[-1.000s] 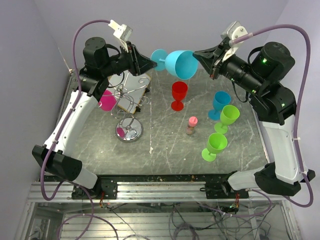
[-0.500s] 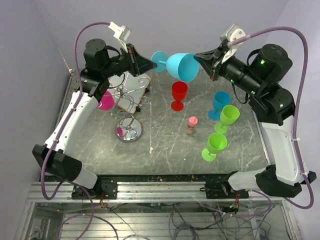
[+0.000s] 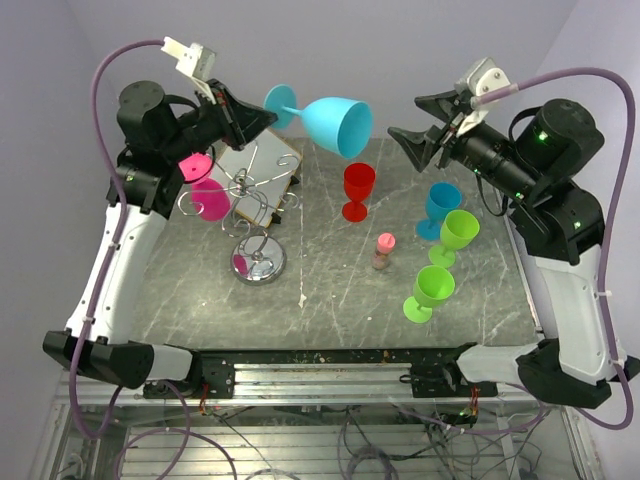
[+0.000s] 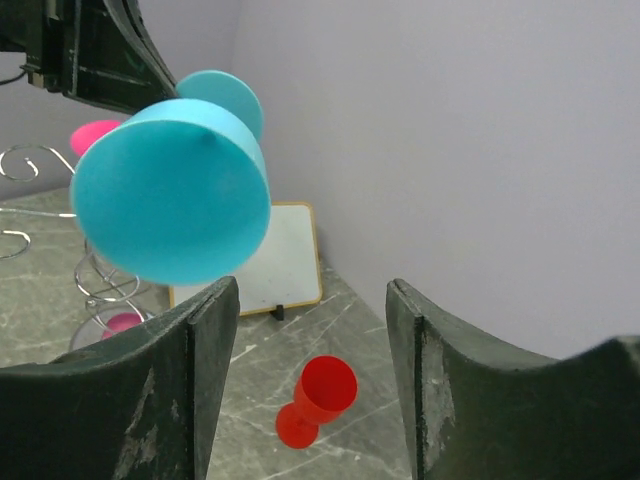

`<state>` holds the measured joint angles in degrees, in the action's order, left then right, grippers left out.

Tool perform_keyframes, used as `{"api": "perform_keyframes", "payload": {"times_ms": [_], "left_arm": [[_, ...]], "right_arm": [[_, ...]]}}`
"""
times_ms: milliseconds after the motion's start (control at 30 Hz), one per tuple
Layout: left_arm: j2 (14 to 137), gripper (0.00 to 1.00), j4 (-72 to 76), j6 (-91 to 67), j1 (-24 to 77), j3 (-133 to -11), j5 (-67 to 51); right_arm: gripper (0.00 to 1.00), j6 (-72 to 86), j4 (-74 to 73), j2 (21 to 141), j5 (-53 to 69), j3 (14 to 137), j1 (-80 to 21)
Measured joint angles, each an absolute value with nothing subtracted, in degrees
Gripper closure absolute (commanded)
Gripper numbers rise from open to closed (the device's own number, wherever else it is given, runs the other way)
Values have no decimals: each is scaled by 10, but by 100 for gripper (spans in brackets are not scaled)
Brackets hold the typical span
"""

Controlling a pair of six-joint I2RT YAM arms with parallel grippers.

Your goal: Place the wine glass upside down on the wine glass rack

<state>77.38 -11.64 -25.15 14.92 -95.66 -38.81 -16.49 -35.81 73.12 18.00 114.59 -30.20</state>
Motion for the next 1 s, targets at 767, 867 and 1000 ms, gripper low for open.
{"api": "perform_keyframes", "payload": {"times_ms": [767, 867, 1000], "left_arm": [[666, 93, -271, 75, 76, -1034, -42], [667, 93, -272, 131, 75, -1040, 13], [673, 93, -273, 203, 75, -1040, 74]], "right_arm": [[4, -247, -332, 641, 92, 883, -294], [4, -258, -324, 642, 110, 825, -294], [4, -269, -313, 643, 128, 743, -293]]}}
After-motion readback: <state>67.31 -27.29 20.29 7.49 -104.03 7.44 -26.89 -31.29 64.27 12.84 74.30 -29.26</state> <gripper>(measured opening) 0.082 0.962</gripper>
